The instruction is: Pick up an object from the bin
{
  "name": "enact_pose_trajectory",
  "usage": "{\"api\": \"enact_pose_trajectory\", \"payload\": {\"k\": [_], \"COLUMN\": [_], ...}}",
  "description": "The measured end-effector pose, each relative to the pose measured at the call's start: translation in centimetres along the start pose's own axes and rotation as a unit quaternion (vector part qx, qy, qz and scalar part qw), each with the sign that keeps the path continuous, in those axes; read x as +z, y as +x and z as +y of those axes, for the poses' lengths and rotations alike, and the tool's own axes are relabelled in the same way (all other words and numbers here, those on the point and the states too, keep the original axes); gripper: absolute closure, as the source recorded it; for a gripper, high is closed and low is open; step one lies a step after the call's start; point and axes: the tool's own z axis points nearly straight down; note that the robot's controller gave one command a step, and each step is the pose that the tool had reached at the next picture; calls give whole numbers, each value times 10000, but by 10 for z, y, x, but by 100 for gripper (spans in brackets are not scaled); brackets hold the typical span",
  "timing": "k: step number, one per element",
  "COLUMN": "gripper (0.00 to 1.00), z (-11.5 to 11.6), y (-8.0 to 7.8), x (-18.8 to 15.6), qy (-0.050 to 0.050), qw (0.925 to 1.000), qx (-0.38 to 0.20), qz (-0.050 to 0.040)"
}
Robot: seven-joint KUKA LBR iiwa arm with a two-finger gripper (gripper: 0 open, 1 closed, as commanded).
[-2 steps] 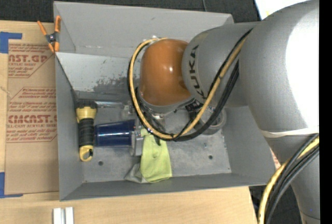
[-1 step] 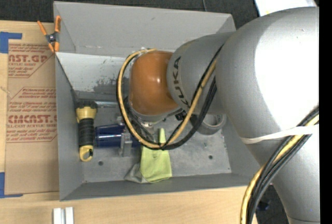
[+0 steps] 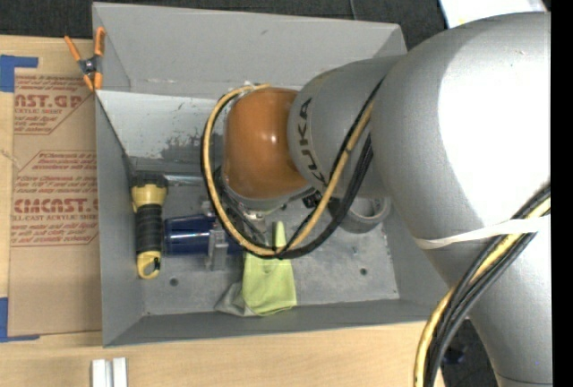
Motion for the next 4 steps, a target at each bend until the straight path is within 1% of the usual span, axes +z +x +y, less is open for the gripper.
{"api": "enact_pose_trajectory", "payload": {"k": [4], "gripper": [100], "z": [0], "y": [0], "x": [0], "qy": [-3], "qw": [10000], "qx": [1], "qz": [0]}}
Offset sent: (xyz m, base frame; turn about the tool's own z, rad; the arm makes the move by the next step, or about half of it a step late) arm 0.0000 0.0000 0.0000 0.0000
